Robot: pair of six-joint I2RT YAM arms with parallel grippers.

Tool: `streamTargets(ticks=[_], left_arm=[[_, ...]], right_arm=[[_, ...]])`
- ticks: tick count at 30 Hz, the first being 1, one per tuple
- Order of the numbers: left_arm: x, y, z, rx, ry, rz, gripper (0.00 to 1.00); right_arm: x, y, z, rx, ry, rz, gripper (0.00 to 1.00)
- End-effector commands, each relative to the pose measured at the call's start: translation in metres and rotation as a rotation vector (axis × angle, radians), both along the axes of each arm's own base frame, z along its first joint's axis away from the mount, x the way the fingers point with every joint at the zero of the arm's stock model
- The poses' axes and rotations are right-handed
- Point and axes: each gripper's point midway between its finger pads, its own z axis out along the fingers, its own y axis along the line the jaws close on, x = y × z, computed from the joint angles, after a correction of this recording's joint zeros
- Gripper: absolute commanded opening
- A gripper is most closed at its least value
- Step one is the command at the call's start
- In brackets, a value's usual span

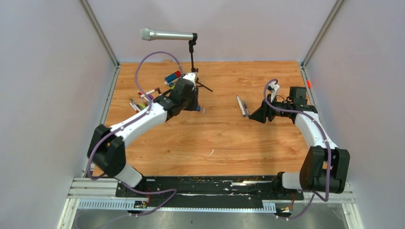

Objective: Open the pen caps
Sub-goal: Place the pen cap at the center of the board, then pick up the pen from the center of the board.

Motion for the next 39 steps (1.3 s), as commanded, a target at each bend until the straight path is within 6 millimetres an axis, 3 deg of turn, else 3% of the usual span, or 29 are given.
streamTargets(ticks=[1,4,8,12,17,20,31,33,39], left_arm=[[-0.012,0.026,0.030,-0.035,-0.159,0.028,0.49],[-0.027,0.048,0.035,-0.028,-0.212,0.055,0.65],[-0.043,0.084,0.029,-0.007,-0.246,0.162,1.00],[-0.054,0.111,0.021,-0.073,-0.246,0.208,1.00],[-0.054,0.143,0.007,-0.151,-0.212,0.287,1.00],[-0.050,0.156,0.000,-0.182,-0.174,0.321,1.00],[-0.009,0.214,-0.028,-0.280,-0.016,0.484,1.00],[0.000,0.238,-0.037,-0.274,0.017,0.551,1.00],[0.019,0.283,-0.059,-0.179,0.101,0.649,0.96]], right_arm=[[-0.010,0.005,0.018,0.040,-0.098,0.067,0.47],[-0.014,0.007,0.022,0.048,-0.123,0.078,0.48],[-0.022,0.011,0.031,0.062,-0.172,0.104,0.49],[-0.029,0.010,0.036,0.042,-0.225,0.110,0.52],[-0.040,0.012,0.034,0.043,-0.274,0.126,0.65],[-0.039,0.012,0.031,0.045,-0.260,0.124,0.67],[-0.034,0.007,0.017,0.009,-0.234,0.102,0.68],[-0.033,0.007,0.017,0.005,-0.234,0.100,0.68],[-0.033,0.006,0.015,0.000,-0.234,0.098,0.68]])
